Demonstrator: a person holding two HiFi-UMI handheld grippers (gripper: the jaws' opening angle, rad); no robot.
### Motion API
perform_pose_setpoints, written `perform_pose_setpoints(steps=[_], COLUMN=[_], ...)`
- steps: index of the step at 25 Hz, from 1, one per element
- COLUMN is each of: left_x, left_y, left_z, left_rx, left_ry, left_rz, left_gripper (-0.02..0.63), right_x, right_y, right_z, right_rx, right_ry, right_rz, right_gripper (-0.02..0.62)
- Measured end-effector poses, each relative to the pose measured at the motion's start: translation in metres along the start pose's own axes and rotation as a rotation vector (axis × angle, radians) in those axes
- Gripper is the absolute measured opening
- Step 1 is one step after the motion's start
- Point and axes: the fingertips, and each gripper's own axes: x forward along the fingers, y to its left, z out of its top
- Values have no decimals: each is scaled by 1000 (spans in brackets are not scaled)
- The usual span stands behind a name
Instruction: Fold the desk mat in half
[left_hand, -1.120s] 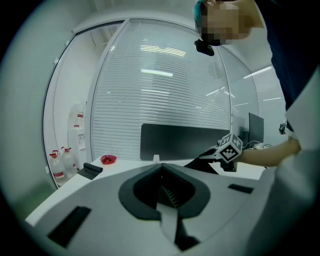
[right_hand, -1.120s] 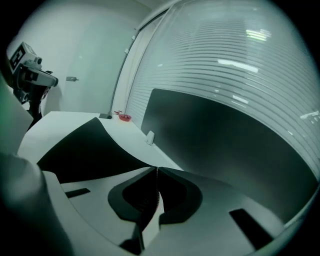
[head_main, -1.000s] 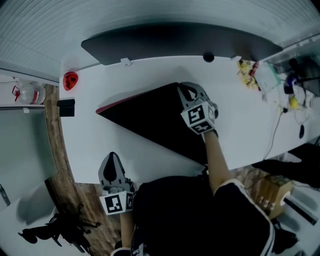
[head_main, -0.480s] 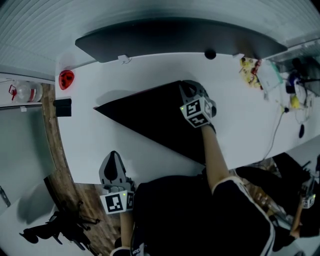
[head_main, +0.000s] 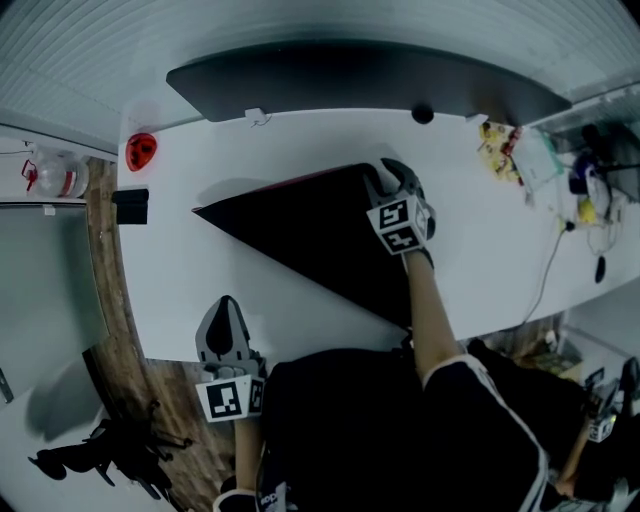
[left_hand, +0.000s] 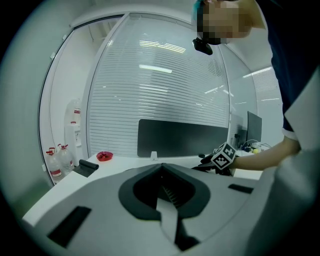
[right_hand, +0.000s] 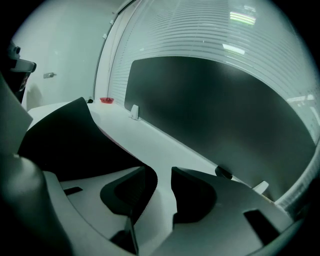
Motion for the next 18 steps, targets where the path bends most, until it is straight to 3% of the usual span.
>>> perform_pose_setpoints(steps=[11, 18], left_x=[-21, -40], left_y=[-16, -20], left_z=[11, 16], left_rx=[24, 30], left_ry=[-56, -93], left_rz=[-17, -15], left_gripper=[3, 3], right_x=[-55, -87], right_y=[9, 20], right_z=[37, 48], right_rx=[92, 133], right_ry=[-153, -230], right_rz=[9, -3], right_gripper=[143, 73])
